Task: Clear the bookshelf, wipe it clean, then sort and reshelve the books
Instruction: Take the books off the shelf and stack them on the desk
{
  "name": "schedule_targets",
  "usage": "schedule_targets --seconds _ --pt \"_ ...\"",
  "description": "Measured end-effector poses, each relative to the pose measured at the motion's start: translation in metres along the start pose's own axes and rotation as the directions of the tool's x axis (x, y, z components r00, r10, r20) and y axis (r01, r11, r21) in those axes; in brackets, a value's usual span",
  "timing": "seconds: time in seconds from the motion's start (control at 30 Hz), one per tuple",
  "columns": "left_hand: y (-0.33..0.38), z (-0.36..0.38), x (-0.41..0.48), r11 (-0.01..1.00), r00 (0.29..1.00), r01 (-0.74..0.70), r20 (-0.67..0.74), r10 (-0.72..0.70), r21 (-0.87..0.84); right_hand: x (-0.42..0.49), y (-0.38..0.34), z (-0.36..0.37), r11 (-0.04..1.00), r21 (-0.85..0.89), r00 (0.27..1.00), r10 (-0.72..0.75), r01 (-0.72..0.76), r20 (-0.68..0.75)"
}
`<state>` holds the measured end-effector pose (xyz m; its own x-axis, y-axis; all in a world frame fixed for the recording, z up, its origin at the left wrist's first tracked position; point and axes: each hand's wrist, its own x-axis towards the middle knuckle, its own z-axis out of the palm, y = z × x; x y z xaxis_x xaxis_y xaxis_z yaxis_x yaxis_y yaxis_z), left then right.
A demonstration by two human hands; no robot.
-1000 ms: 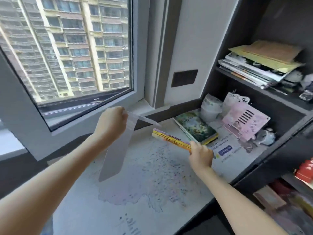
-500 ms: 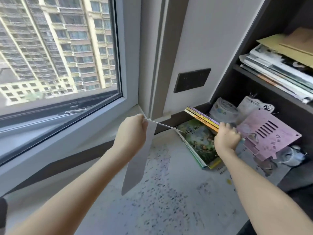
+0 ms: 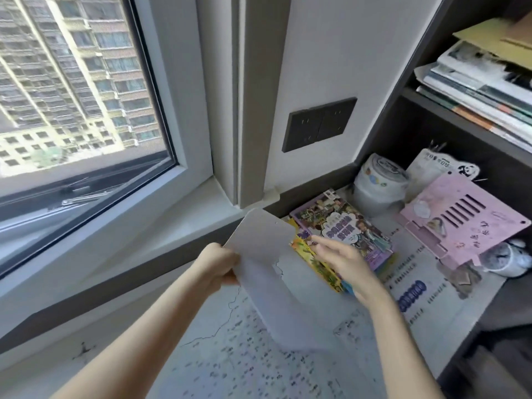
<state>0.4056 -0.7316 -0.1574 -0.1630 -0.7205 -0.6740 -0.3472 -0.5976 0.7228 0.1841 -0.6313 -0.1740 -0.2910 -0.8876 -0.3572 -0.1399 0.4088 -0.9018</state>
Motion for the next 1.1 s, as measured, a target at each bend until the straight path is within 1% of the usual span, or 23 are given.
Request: schedule_targets --seconds 0.03,0.07,0.1,0.13,0.2,0.27,0.37,0.4,0.43,0.5,0.57,0.6,0.67,0.7,0.73,0.77,0.83,0.87,0.9,0.93,0.97,1.03,1.1 --pt "-0.001 0.001 0.002 0.989 0.994 0.091 0.065 -0.084 -0.116 -0.015 -0.011 -0.006 0.997 0.075 0.989 -0.043 0.032 0.143" --pt "-0.001 0.001 0.004 0.956 0.975 0.199 0.141 -0.171 -0.217 -0.027 -0.020 -0.010 0.991 0.120 0.958 -0.085 0.054 0.272" --pt "-0.003 0.000 0.007 0.910 0.946 0.302 0.209 -0.249 -0.286 -0.035 -0.024 -0.014 0.990 0.119 0.932 -0.108 0.071 0.345" --pt "-0.005 -0.001 0.008 0.866 0.913 0.386 0.264 -0.311 -0.316 -0.041 -0.028 -0.016 0.990 0.115 0.925 -0.115 0.077 0.362" --pt "-0.008 -0.002 0.008 0.814 0.862 0.481 0.342 -0.373 -0.325 -0.044 -0.031 -0.016 0.989 0.067 0.937 -0.143 0.128 0.319" --pt "-0.011 -0.001 0.006 0.778 0.833 0.522 0.405 -0.377 -0.348 -0.046 -0.034 -0.013 0.984 0.051 0.945 -0.178 0.171 0.275" --pt "-0.011 -0.003 -0.003 0.683 0.786 0.590 0.498 -0.365 -0.431 -0.052 -0.034 -0.013 0.951 0.253 0.944 -0.239 0.181 0.226" --pt "-0.010 -0.005 -0.006 0.652 0.777 0.605 0.516 -0.360 -0.457 -0.057 -0.034 -0.010 0.937 0.302 0.945 -0.246 0.175 0.216" --pt "-0.009 -0.006 -0.008 0.636 0.772 0.614 0.524 -0.360 -0.467 -0.061 -0.033 -0.009 0.936 0.301 0.947 -0.249 0.182 0.201" --pt "-0.006 -0.006 -0.009 0.633 0.776 0.611 0.520 -0.358 -0.475 -0.067 -0.034 0.000 0.961 0.187 0.964 -0.230 0.203 0.133" --pt "-0.001 -0.001 -0.010 0.665 0.782 0.594 0.517 -0.348 -0.452 -0.068 -0.033 0.008 0.970 -0.028 0.969 -0.242 0.241 -0.039" --pt "0.001 0.003 -0.010 0.681 0.785 0.583 0.523 -0.332 -0.443 -0.065 -0.030 0.011 0.952 -0.153 0.948 -0.288 0.267 -0.137" --pt "0.007 0.011 -0.011 0.701 0.782 0.566 0.552 -0.290 -0.433 -0.062 -0.015 0.011 0.908 -0.328 0.873 -0.368 0.261 -0.322" --pt "0.008 0.015 -0.011 0.710 0.778 0.560 0.566 -0.273 -0.427 -0.061 -0.008 0.008 0.900 -0.361 0.813 -0.393 0.244 -0.430" --pt "0.009 0.019 -0.010 0.717 0.775 0.554 0.578 -0.257 -0.424 -0.062 -0.002 0.005 0.895 -0.392 0.734 -0.411 0.212 -0.541" --pt "0.011 0.022 -0.011 0.726 0.773 0.547 0.585 -0.246 -0.417 -0.064 0.003 0.001 0.902 -0.395 0.632 -0.410 0.175 -0.658" --pt "0.011 0.029 -0.013 0.759 0.772 0.528 0.588 -0.243 -0.380 -0.065 0.009 -0.009 0.946 -0.295 0.392 -0.325 0.136 -0.861" --pt "0.010 0.031 -0.014 0.776 0.774 0.517 0.586 -0.243 -0.361 -0.064 0.011 -0.015 0.968 -0.226 0.286 -0.249 0.112 -0.925" --pt "0.008 0.034 -0.014 0.788 0.776 0.510 0.580 -0.248 -0.346 -0.061 0.015 -0.023 0.984 -0.168 0.209 -0.177 0.060 -0.962" --pt "0.006 0.035 -0.014 0.792 0.777 0.510 0.575 -0.257 -0.335 -0.058 0.019 -0.032 0.993 -0.118 0.168 -0.114 -0.017 -0.979" --pt "0.004 0.037 -0.014 0.796 0.779 0.510 0.568 -0.265 -0.328 -0.056 0.024 -0.041 0.993 -0.066 0.151 -0.051 -0.094 -0.987" --pt "0.001 0.039 -0.013 0.798 0.782 0.511 0.559 -0.275 -0.321 -0.052 0.036 -0.059 0.980 0.045 0.144 0.074 -0.191 -0.987" --pt "-0.001 0.041 -0.013 0.801 0.783 0.508 0.557 -0.277 -0.315 -0.048 0.053 -0.074 0.963 0.160 0.160 0.197 -0.217 -0.967"
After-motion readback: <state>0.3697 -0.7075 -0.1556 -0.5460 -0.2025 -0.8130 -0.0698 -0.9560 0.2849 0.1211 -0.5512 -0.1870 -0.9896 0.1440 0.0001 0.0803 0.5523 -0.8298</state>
